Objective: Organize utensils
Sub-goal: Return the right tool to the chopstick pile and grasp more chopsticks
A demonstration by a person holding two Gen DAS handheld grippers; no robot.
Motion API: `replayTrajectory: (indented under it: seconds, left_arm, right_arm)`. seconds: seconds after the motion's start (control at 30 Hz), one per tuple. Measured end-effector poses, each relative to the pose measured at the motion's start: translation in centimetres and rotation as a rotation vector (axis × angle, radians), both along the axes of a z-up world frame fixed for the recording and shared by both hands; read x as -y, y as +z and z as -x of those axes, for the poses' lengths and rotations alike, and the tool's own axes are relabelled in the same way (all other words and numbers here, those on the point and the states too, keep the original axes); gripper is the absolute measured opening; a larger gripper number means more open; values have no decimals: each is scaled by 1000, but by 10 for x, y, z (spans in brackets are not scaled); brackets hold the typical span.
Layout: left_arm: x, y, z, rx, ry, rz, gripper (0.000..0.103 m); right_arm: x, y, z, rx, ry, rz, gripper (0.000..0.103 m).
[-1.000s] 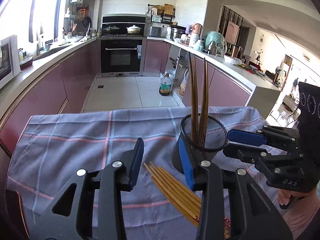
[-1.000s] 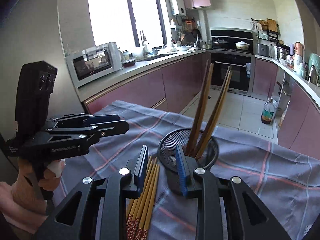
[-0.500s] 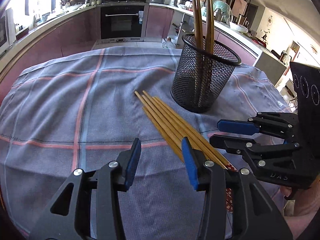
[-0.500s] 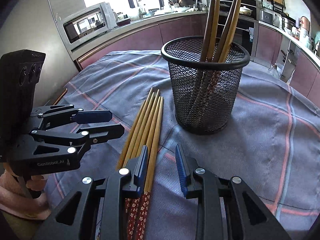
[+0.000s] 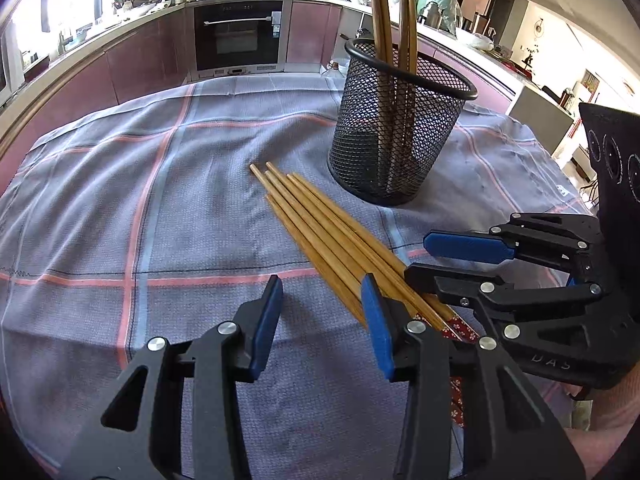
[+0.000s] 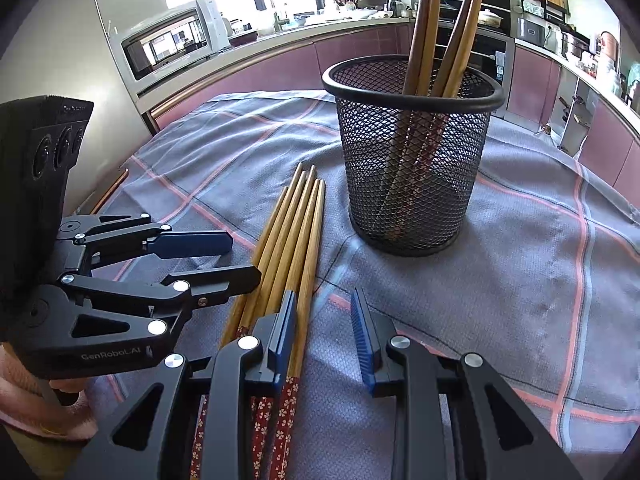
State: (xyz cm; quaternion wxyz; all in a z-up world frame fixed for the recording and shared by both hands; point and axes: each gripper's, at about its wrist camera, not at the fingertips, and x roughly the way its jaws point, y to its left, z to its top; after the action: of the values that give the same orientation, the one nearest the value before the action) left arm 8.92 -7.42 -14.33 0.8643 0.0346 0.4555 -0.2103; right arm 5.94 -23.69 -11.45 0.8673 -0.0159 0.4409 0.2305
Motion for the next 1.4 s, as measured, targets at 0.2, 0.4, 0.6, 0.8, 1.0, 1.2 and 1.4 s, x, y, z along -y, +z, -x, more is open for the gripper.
replayTrajectory:
  seconds: [0.2, 0.4, 0.6, 0.8, 1.0, 1.2, 1.4]
  left_arm:
    - [-3, -1, -2, -12, -4, 1, 38]
    - [-7, -2, -2, -18, -9, -14, 34]
    - [-9, -2, -6, -27, -10, -14, 26]
    - [-14, -3, -12, -30, -23, -11, 14]
    - [-18, -5, -16, -45, -12, 2, 15]
    - [-18, -5, -17, -51, -2, 15, 13]
    - [-20, -5, -18, -64, 22, 38, 10]
  right_arm:
    - [-1, -2, -2, 6, -10, 42, 26]
    - [-4, -2, -4, 12, -7, 60, 25]
    - [-14, -3, -10, 21, 8, 79, 26]
    - [-21, -3, -17, 35, 14, 90, 26]
    - [-27, -2, -21, 49, 18, 117, 24]
    - [-29, -2, -25, 32, 24, 95, 12]
    - [-24, -2, -26, 8, 7, 46, 5]
